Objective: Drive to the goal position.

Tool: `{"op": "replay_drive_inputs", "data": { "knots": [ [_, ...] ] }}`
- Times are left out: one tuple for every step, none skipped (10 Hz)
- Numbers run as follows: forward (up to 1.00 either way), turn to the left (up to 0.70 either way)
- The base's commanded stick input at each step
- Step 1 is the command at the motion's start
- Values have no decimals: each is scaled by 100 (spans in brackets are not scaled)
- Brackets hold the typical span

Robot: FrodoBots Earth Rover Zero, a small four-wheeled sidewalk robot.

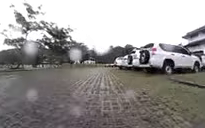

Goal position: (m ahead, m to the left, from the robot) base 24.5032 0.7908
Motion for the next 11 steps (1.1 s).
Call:
{"op": "replay_drive_inputs", "data": {
  "knots": [
    [85,0],
    [85,0],
    [85,0],
    [85,0],
    [85,0],
    [85,0],
    [85,0],
    [85,0],
    [85,0],
    [85,0],
    [85,0]
  ]
}}
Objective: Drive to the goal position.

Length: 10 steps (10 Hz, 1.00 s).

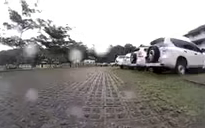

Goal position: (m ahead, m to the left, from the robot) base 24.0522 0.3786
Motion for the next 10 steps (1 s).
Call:
{"op": "replay_drive_inputs", "data": {
  "knots": [
    [85,0],
    [85,0],
    [85,0],
    [85,0],
    [85,0],
    [85,0],
    [85,0],
    [85,0],
    [85,-2],
    [85,-15]
  ]
}}
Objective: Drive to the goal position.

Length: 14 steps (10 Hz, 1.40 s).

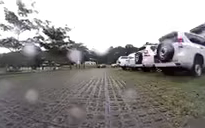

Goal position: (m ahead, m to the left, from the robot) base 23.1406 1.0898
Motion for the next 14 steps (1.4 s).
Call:
{"op": "replay_drive_inputs", "data": {
  "knots": [
    [85,-31],
    [85,-10],
    [85,0],
    [85,0],
    [85,0],
    [85,0],
    [85,0],
    [85,0],
    [85,0],
    [85,0],
    [85,0],
    [85,0],
    [85,0],
    [85,0]
  ]
}}
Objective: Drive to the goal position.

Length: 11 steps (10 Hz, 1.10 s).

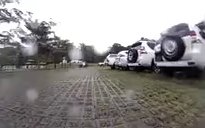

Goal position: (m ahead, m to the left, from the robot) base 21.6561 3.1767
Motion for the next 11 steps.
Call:
{"op": "replay_drive_inputs", "data": {
  "knots": [
    [85,0],
    [85,0],
    [85,0],
    [85,0],
    [85,0],
    [85,0],
    [85,0],
    [85,0],
    [85,0],
    [85,0],
    [85,0]
  ]
}}
